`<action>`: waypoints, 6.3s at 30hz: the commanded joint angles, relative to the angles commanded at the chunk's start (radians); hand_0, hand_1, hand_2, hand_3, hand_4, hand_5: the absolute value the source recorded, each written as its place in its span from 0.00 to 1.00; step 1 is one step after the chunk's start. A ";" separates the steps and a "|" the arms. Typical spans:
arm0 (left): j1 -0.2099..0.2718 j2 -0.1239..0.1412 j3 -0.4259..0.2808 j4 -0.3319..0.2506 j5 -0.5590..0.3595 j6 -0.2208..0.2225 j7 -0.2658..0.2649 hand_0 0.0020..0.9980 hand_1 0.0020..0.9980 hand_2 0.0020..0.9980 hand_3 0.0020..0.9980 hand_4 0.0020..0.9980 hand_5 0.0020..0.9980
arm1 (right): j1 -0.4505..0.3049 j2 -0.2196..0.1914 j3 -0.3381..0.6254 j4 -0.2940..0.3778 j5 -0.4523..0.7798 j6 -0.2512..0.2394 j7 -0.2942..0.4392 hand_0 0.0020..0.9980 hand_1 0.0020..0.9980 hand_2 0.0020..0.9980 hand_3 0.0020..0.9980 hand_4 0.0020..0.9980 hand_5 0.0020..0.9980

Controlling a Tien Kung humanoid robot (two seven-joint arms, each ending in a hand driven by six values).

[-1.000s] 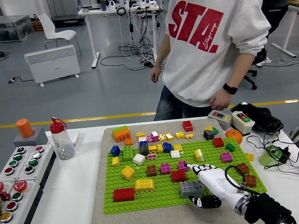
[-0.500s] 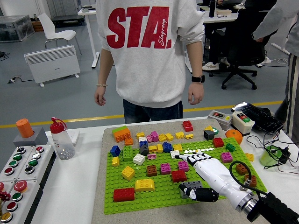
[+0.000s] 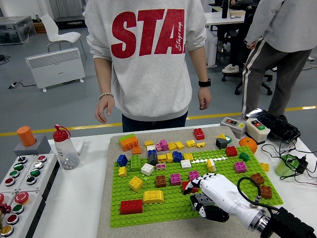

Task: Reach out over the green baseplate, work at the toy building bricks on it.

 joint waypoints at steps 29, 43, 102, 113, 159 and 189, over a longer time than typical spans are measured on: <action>0.009 -0.003 -0.003 0.000 0.006 -0.003 0.001 0.66 0.69 0.67 0.58 0.29 1.00 | -0.006 0.006 -0.023 -0.039 -0.012 0.049 -0.037 0.64 0.65 0.61 0.59 0.36 0.13; 0.006 -0.002 0.000 0.000 0.001 -0.003 -0.001 0.65 0.69 0.67 0.58 0.29 1.00 | -0.007 0.009 -0.028 -0.045 -0.005 0.064 -0.046 0.63 0.65 0.61 0.59 0.37 0.13; 0.005 -0.002 -0.002 0.000 0.003 -0.004 0.001 0.65 0.68 0.67 0.58 0.29 1.00 | -0.031 0.006 0.110 -0.012 -0.014 0.005 -0.067 0.65 0.66 0.63 0.60 0.37 0.17; 0.012 -0.002 -0.004 0.000 0.008 -0.005 0.002 0.65 0.69 0.67 0.58 0.29 1.00 | -0.081 -0.025 0.226 -0.041 -0.066 0.036 -0.171 0.71 0.73 0.75 0.77 0.44 0.18; -0.010 0.000 0.008 0.000 -0.005 -0.005 -0.003 0.65 0.69 0.67 0.57 0.29 1.00 | -0.281 -0.106 0.437 -0.081 -0.065 0.193 -0.231 0.76 0.77 0.79 0.80 0.67 0.36; -0.002 -0.004 0.010 0.000 -0.003 -0.011 -0.001 0.65 0.69 0.67 0.57 0.29 1.00 | -0.197 -0.074 0.362 -0.197 -0.054 0.184 -0.228 0.73 0.73 0.74 0.71 0.65 0.37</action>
